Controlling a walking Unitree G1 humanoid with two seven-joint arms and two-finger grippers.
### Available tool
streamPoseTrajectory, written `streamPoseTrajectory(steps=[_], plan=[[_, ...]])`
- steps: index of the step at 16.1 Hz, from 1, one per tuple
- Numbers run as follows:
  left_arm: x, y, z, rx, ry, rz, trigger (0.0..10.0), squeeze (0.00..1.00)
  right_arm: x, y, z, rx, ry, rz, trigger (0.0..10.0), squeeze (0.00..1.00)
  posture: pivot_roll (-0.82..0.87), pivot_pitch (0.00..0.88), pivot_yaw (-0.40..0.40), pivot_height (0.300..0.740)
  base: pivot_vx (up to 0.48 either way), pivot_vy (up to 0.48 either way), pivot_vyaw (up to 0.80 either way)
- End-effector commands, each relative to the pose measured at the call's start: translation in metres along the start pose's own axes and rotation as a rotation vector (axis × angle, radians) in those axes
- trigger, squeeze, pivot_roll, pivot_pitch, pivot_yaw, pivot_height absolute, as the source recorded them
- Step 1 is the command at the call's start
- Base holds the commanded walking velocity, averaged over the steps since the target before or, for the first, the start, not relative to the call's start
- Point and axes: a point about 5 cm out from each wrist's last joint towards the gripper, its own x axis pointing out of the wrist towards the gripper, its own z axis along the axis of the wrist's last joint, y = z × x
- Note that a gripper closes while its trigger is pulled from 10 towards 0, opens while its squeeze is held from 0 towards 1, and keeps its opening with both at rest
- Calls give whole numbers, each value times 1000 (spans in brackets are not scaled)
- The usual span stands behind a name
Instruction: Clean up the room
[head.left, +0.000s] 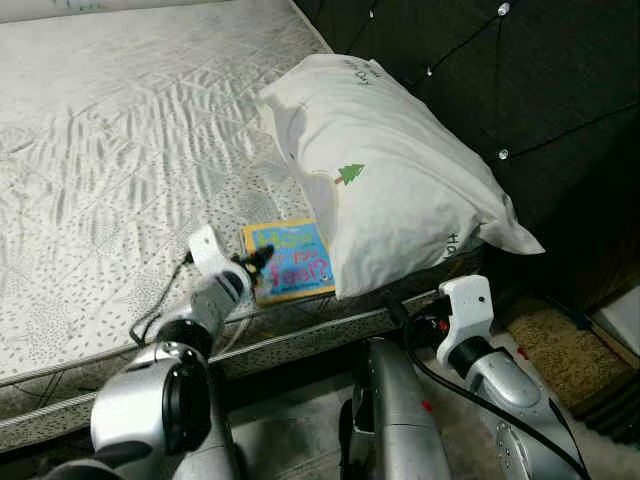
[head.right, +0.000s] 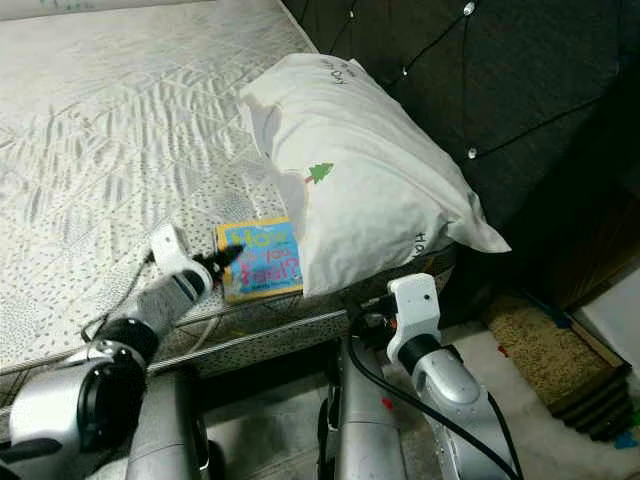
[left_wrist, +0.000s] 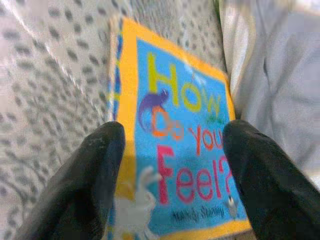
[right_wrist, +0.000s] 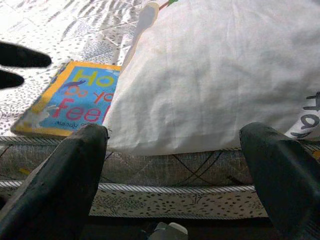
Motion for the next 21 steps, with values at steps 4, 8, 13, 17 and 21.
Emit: streamPoseTrajectory(steps=[4, 8, 13, 17, 21], plan=[[-2, 9, 15, 76, -63, 65, 10000, 1000, 2, -1, 0, -12, 1, 2, 10000, 0, -156, 81, -34, 549, 0, 0, 0], [-9, 13, 26, 152, -216, 100, 10000, 1000, 5, 0, 2, -17, -11, 5, 10000, 0, -141, 75, -32, 549, 0, 0, 0], [-60, 18, 7, 284, -466, 80, 10000, 1000, 12, 5, -1, -11, -21, 15, 10000, 0, -86, 40, -41, 549, 0, 0, 0], [-60, -1, -41, 339, -262, -32, 10000, 1000, 24, 11, 3, 1, -45, 19, 10000, 0, -71, 42, -37, 549, 0, 0, 0], [-46, -23, -83, 386, 32, -142, 10000, 1000, 22, 16, 2, 13, -50, 22, 10000, 0, -94, 61, -20, 549, 0, 0, 0]])
